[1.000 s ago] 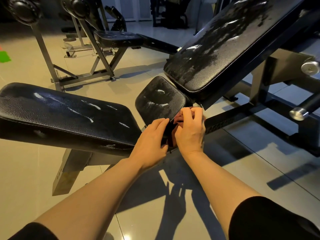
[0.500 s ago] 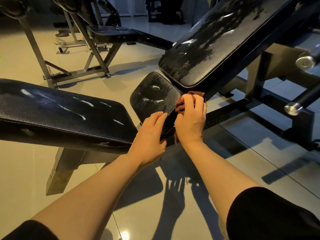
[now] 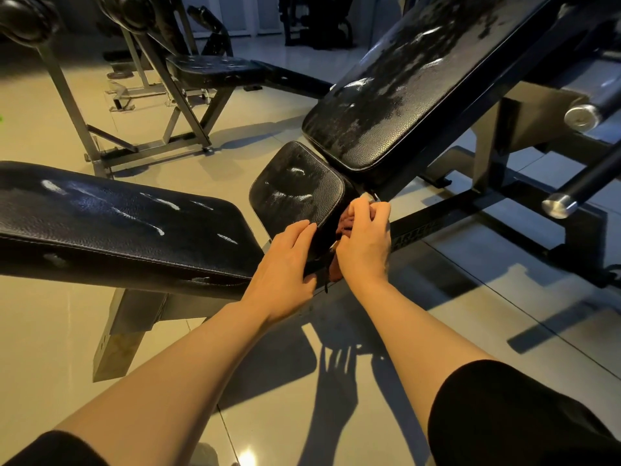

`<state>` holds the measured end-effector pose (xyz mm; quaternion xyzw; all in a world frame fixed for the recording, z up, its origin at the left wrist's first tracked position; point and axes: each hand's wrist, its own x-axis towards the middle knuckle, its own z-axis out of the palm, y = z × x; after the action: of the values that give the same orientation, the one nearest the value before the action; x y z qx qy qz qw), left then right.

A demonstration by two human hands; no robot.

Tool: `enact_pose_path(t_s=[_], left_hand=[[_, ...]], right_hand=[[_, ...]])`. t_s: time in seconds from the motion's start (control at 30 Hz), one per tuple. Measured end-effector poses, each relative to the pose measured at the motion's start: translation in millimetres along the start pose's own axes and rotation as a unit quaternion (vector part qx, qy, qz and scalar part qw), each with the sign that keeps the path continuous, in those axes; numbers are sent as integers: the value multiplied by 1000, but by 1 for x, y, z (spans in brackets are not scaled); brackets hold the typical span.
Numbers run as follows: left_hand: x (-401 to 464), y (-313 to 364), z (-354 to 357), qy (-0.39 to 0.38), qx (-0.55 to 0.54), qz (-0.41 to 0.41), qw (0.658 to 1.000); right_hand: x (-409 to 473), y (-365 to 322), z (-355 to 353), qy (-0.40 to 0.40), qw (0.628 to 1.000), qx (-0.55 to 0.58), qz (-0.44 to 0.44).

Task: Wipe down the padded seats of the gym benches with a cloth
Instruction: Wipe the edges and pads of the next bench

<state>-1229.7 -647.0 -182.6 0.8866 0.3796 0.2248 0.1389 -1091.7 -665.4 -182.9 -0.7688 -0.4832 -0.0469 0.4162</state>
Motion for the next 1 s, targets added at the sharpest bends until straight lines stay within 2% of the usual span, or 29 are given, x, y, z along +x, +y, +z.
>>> enact_pose_path(t_s=[0.13, 0.2, 0.27, 0.4, 0.57, 0.73, 1.0], left_hand=[[-4, -1, -3, -17, -4, -17, 1000], [-6, -1, -5, -24, -5, -23, 999], [-8, -1, -6, -30, -5, -26, 999], [-10, -3, -7, -48, 6, -37, 998], [-13, -6, -8, -64, 9, -54, 996], [-16, -4, -12, -64, -10, -49, 997], [-19, -11, -8, -72, 2, -53, 996]], right_hand=[[-5, -4, -2, 3, 1000, 26, 13], [-10, -10, 1, 42, 998, 53, -18], [-13, -12, 9, 48, 995, 65, -53], [-13, -2, 14, -5, 995, 83, -50], [-22, 5, 7, -75, 996, 52, -25], [-36, -4, 17, -32, 989, 50, -137], [-35, 9, 17, -128, 982, 13, -142]])
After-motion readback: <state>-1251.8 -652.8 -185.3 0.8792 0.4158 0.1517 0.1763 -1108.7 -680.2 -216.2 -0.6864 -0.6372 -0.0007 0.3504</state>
